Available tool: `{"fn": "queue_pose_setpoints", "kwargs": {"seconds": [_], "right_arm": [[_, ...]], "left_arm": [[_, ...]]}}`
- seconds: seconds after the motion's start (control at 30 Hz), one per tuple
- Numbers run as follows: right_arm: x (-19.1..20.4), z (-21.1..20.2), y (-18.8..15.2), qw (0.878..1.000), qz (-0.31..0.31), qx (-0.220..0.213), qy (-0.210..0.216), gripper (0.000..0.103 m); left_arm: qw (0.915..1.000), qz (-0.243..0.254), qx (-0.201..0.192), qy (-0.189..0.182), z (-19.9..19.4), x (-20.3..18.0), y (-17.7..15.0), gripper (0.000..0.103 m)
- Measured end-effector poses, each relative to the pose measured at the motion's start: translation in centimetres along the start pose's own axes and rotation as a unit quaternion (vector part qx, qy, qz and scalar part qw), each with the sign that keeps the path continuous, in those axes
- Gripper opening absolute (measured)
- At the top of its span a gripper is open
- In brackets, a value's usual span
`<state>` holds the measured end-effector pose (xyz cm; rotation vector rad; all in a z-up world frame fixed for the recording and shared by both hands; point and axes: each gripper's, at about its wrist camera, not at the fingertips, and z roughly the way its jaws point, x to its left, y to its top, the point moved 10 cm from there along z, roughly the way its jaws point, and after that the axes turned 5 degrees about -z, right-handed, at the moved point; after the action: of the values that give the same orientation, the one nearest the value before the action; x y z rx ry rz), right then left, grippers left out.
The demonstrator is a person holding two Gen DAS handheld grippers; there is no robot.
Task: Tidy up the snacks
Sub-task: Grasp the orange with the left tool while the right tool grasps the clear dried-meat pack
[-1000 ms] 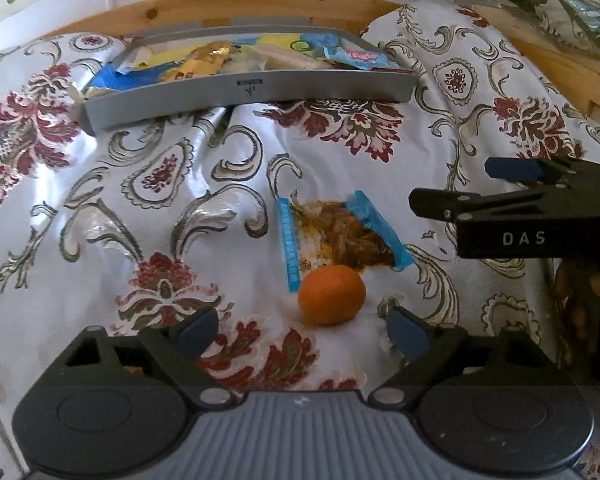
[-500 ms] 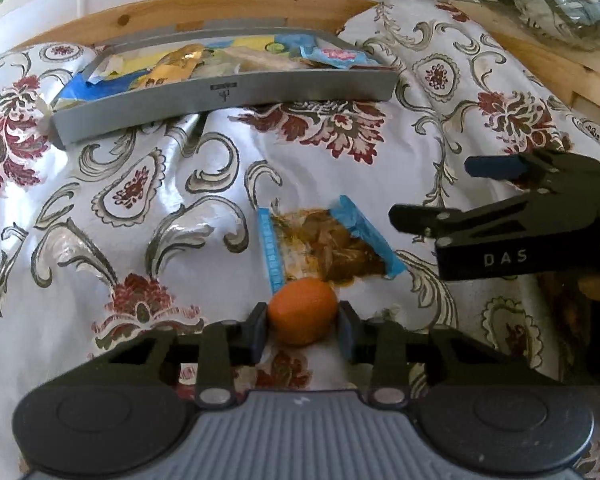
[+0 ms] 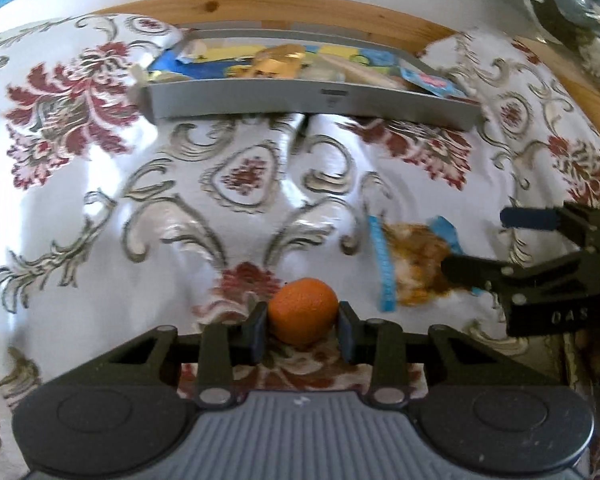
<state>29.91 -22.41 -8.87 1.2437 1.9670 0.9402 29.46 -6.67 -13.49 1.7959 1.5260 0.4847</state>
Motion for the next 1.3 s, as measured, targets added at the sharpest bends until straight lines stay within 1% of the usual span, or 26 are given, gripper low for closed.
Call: {"fn": "queue_pose_setpoints", "kwargs": {"seconds": [0.1, 0.2, 0.27, 0.4, 0.5, 0.6, 0.67, 0.93, 1.13, 1.3], "right_arm": [[1.4, 0.6, 0.1, 1.000, 0.007, 0.009, 0.014, 0.102], [2.6, 1.1, 0.1, 1.000, -0.011, 0.017, 0.010, 0.102], [3.1, 1.6, 0.1, 1.000, -0.012, 0.024, 0.006, 0.102], [3.5, 2.6, 0.1, 0.999, 0.001, 0.041, -0.027, 0.102], [3.7, 2.9, 0.0, 0.998, -0.003, 0.047, -0.047, 0.100], [4.0, 2.9, -0.2, 0.997, -0.013, 0.048, -0.057, 0.097], [4.2, 2.8, -0.3, 0.997, -0.012, 0.047, -0.055, 0.092], [4.0, 2.4, -0.4, 0.998, 0.009, 0.045, -0.041, 0.080], [3.8, 2.0, -0.6, 0.998, 0.014, 0.041, -0.040, 0.067], [3.7, 1.6, -0.6, 0.999, 0.025, 0.032, -0.035, 0.062]], "left_arm": [[0.9999, -0.012, -0.005, 0.006, -0.2, 1.1, 0.3, 0.039], [0.9996, -0.027, -0.010, 0.006, -0.5, 2.2, 0.7, 0.039], [0.9995, -0.029, -0.013, 0.009, -0.7, 2.8, 0.6, 0.039], [0.9992, -0.036, -0.014, 0.014, -0.7, 3.6, 0.6, 0.039], [0.9994, -0.030, -0.014, 0.014, -0.7, 3.5, 0.5, 0.039], [0.9994, -0.028, -0.014, 0.015, -0.8, 3.4, 0.4, 0.039], [0.9994, -0.026, -0.013, 0.016, -0.8, 3.4, 0.4, 0.039], [0.9995, -0.022, -0.010, 0.021, -0.8, 3.2, 0.4, 0.039], [0.9996, -0.017, -0.009, 0.021, -0.9, 2.8, 0.3, 0.039], [0.9997, -0.013, -0.009, 0.020, -0.9, 2.3, 0.2, 0.039]]}}
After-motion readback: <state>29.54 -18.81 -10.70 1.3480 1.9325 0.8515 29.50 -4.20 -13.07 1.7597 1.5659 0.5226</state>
